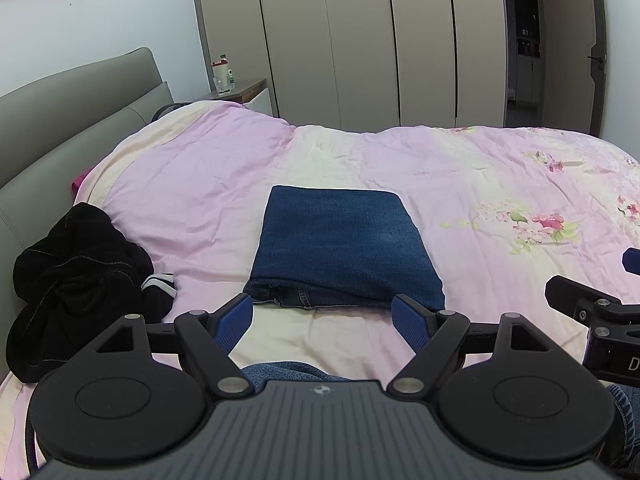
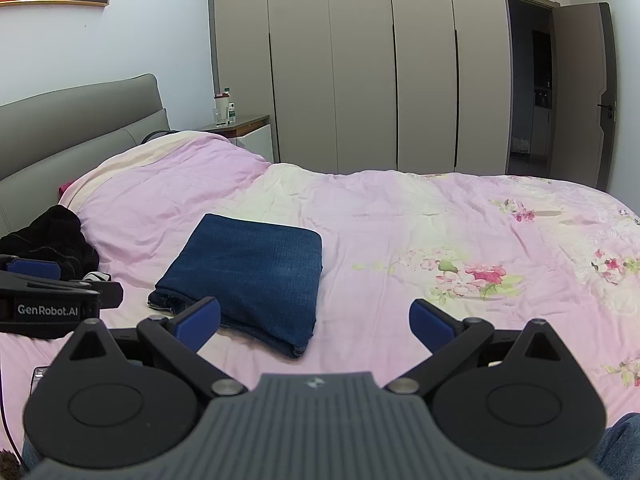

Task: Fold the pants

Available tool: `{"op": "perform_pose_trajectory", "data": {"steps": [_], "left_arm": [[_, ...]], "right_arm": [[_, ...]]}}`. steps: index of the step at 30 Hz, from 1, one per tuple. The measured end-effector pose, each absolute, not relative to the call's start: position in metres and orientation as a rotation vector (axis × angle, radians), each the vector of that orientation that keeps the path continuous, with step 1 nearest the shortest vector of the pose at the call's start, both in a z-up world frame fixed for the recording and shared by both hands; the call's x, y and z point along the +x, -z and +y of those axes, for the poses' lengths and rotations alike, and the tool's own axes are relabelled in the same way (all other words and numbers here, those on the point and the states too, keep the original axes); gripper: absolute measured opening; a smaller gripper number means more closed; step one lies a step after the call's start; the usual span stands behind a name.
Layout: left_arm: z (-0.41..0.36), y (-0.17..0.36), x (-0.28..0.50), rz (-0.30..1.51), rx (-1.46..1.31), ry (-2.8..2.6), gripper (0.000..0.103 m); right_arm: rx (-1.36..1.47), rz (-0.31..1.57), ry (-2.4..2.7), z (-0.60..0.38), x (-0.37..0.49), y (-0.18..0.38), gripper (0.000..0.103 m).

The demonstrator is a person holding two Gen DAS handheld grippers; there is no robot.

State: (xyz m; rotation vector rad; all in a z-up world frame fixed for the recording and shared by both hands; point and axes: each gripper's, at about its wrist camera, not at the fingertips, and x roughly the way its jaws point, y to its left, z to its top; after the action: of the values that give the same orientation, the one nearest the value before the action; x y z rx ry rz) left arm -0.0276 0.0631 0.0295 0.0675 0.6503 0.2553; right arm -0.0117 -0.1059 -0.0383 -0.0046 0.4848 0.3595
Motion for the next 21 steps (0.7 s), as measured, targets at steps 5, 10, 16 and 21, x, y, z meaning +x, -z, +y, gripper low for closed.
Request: {"op": "perform_pose_trajectory", "data": {"steps": [5, 10, 16, 21], "left_arm": [[0.0640, -0.0306, -0.0266, 0.649, 0.074, -0.250, 0.093], [0.0656, -0.0320, -0.0257, 0.647, 0.067, -0.229, 0.092], [0.0662, -0.0329, -0.0243, 0.650, 0.070, -0.227, 0.092], [0.0653, -0.0328, -0.0246, 0.646, 0.071, -0.223, 0.092]], "right_arm": [[-0.004, 0.484, -0.357, -0.1062, -0.0117, 0.0380, 0.097], [0.001, 0.483, -0.352, -0.1059, -0.0115, 0.0364, 0.097], [0.001, 0.482, -0.351, -0.1056, -0.0115, 0.0362, 0.097], [0.003, 0.483, -0.350, -0.1053, -0.0118, 0.0359, 0.097]]}}
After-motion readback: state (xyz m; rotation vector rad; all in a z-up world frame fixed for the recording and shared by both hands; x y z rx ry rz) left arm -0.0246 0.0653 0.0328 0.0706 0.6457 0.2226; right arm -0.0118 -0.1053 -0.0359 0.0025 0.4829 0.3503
